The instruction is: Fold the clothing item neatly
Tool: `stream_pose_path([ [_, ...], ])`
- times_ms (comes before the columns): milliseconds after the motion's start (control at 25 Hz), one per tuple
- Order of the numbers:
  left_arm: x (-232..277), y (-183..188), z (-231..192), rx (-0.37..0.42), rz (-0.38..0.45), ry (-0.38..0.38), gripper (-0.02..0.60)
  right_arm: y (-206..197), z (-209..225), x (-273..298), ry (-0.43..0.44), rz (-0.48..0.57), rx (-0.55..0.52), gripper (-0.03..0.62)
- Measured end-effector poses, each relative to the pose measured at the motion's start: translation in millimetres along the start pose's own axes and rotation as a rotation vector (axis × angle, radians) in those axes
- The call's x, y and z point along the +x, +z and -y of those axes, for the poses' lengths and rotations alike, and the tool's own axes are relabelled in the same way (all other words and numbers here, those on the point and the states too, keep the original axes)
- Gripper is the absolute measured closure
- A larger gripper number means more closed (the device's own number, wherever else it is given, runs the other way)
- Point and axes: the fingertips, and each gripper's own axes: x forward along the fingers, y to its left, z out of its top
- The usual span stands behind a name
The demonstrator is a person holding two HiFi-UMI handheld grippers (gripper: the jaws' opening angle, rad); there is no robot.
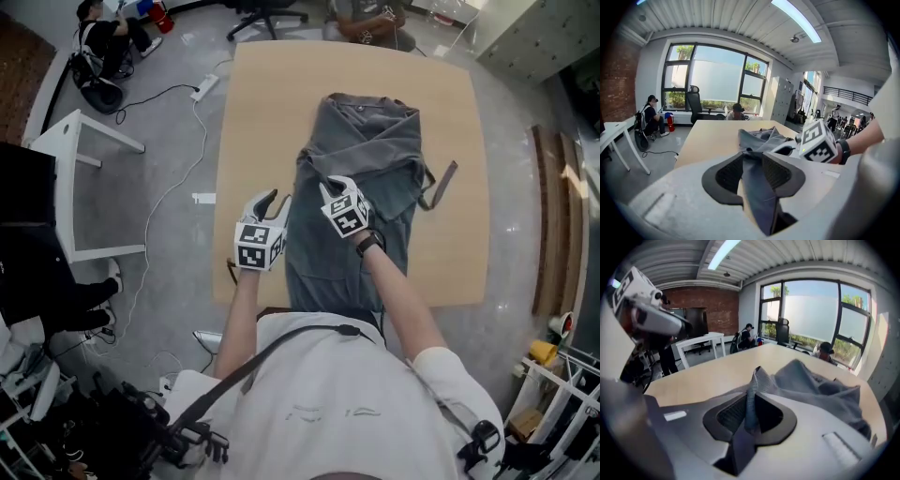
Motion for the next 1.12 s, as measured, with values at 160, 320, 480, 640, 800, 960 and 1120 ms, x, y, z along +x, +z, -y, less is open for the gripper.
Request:
stream_pose_path([
  [160, -1, -12, -3, 0.004, -0.021, 0.006, 0.449, -50, -27, 24, 0.061, -0.114, 0.153, 0.344],
  [320, 4, -16, 8, 0.013, -0.021, -0.022, 0.449, -44, -18, -2, 0.016, -0.010, 0.222, 0.369],
  [480, 7, -9, 28, 0.037, 0.005, -0.075, 0.449, -25, -7, -56, -0.049, 0.141, 0.334, 0.423],
  [640, 2, 1, 52, 0.077, 0.046, -0.143, 0.451, -12, -5, -113, -0.130, 0.268, 0.397, 0.501],
  [800, -7, 8, 76, 0.110, 0.090, -0.201, 0.550, -7, -14, -170, -0.214, 0.360, 0.423, 0.595],
  [960, -21, -2, 102, 0.128, 0.101, -0.272, 0.581, -9, -34, -211, -0.255, 0.398, 0.374, 0.589],
  [1120, -39, -7, 138, 0.141, 0.126, -0.272, 0.581, -26, -42, -241, -0.249, 0.418, 0.368, 0.589],
])
